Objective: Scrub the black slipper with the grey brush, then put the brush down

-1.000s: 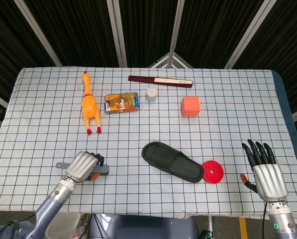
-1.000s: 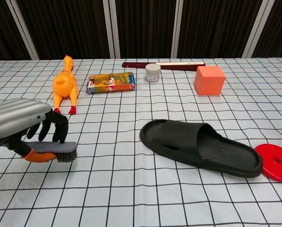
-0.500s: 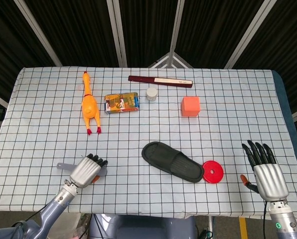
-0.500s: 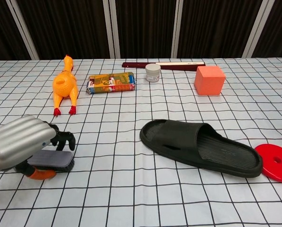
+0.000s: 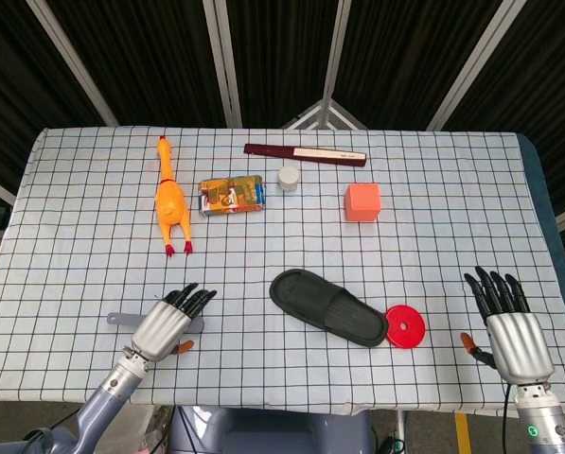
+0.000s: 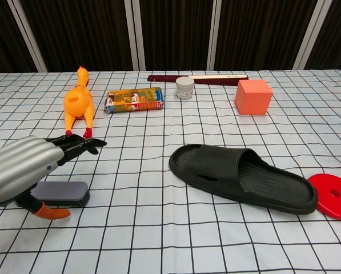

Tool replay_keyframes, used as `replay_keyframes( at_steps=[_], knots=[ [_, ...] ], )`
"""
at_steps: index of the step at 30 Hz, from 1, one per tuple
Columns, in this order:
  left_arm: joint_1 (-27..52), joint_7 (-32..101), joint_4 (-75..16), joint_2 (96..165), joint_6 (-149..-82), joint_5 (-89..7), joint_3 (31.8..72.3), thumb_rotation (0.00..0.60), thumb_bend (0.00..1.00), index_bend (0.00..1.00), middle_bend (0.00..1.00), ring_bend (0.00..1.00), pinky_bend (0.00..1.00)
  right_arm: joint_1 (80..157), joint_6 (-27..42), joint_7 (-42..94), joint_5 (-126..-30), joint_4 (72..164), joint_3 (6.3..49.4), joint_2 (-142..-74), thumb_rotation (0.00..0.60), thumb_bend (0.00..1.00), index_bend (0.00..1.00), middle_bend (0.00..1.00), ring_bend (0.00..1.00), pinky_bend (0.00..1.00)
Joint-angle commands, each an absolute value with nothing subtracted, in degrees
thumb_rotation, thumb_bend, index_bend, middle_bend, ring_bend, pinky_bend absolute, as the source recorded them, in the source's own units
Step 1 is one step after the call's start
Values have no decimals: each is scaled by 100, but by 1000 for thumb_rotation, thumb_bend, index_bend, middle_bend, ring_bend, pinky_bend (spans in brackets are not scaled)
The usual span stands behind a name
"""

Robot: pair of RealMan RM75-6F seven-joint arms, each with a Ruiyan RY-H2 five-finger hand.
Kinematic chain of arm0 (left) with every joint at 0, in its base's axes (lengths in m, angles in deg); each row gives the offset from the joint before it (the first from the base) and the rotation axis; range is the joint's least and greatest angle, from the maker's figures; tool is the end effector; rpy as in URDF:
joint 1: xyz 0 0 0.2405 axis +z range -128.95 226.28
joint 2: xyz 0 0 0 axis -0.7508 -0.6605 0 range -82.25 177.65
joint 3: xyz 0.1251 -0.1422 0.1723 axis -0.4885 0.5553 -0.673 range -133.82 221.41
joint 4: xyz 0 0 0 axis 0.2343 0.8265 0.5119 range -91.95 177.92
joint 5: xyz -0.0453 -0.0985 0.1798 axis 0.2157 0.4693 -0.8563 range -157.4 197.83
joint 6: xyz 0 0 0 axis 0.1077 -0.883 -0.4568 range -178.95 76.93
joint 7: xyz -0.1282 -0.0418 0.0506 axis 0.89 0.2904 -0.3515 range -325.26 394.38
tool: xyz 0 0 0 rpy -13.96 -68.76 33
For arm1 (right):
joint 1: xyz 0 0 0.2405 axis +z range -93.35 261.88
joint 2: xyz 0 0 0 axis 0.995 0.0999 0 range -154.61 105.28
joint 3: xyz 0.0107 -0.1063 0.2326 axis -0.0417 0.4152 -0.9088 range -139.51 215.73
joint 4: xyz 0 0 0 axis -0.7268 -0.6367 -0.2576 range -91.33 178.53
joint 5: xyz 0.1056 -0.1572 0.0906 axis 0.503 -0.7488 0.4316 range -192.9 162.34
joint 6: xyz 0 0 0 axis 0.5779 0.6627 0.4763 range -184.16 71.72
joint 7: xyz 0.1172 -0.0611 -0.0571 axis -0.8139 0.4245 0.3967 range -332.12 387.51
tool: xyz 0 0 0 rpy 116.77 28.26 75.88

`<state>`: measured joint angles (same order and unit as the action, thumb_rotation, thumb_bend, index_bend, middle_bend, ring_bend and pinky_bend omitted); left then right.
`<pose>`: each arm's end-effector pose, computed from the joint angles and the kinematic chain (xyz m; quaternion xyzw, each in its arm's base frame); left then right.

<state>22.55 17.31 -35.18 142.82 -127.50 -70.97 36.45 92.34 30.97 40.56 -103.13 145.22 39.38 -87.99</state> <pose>-0.2030 0.2201 -0.0405 -0.7750 -0.2782 -0.4087 0.3935 -0.2693 -0.1785 0.1445 0.6381 -0.3487 0.3775 0.5734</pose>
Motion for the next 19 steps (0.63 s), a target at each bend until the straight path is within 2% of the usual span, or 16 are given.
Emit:
replay_keyframes(
  at_steps=[1,4,6,8,10,14,19],
  knots=[
    [2320,2506,-4767,13359,-12952,-7241,3565,574,0,46,130,92,230,9206,3114,4052,-10319,14544,3924,-8775,600,320,0,0,0,36],
    [2462,2901,-5388,12706,-13261,-7416,3405,577,0,29,102,47,149,9170,3135,4060,-10302,14587,3906,-8747,600,321,0,0,0,36],
    [2726,3113,-5750,12056,-13537,-7435,3101,588,0,23,93,23,107,9119,3167,4084,-10277,14647,3907,-8704,600,321,0,0,0,31],
    [3028,3149,-5790,11744,-13939,-7399,2987,597,0,16,78,7,79,9066,3166,4120,-10220,14666,3927,-8695,600,321,0,0,0,19],
    [3475,3248,-5536,11744,-14626,-7414,3016,600,0,6,46,0,41,8972,3140,4159,-10112,14677,3992,-8690,600,320,0,0,0,8],
    [3803,3109,-5015,11852,-15417,-7847,3195,600,0,0,3,0,1,8831,3165,4237,-9991,14734,4049,-8679,600,320,0,0,0,0],
    [3921,3209,-4605,12030,-15614,-7755,3491,600,0,0,0,0,0,8765,3211,4409,-10038,14789,4063,-8733,600,320,0,0,0,0]
  ],
)
